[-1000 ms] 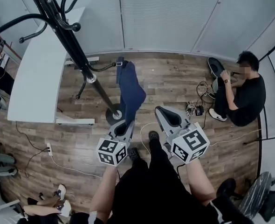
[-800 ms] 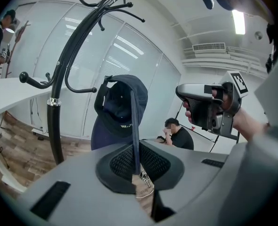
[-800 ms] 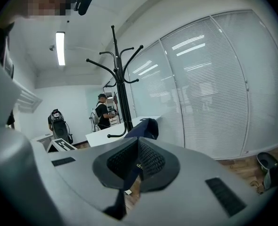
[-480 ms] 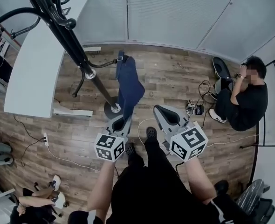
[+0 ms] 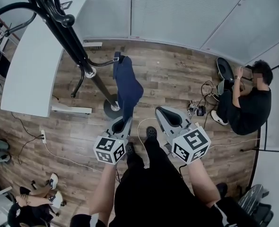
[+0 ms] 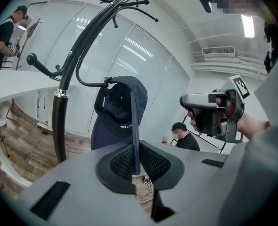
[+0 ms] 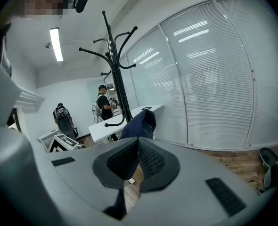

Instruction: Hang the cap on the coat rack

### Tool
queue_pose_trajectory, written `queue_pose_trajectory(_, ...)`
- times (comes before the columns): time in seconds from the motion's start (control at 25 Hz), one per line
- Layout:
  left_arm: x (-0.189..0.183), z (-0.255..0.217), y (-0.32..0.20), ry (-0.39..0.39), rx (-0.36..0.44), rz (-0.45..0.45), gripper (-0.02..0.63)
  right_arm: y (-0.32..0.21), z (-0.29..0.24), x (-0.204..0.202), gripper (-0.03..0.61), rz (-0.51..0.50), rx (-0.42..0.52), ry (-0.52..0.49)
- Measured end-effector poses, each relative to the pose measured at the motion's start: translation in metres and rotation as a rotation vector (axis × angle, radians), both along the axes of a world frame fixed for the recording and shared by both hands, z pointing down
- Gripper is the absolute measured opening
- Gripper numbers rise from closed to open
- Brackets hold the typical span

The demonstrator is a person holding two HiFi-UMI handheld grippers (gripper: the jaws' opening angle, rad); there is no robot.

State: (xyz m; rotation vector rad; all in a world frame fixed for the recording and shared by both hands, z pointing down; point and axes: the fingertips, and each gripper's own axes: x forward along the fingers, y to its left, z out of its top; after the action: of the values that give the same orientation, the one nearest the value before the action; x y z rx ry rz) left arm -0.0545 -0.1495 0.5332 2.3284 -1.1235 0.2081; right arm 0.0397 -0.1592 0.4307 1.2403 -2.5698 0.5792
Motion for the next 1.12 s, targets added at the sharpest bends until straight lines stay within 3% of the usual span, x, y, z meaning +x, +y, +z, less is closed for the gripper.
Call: queue_pose_trajectory(1.12,-0.021,0.054,0.000,-0.058,-0.085,-0.070,0.029,0.004,0.017,-0.012,0.032,-0.031,-0.043,0.023)
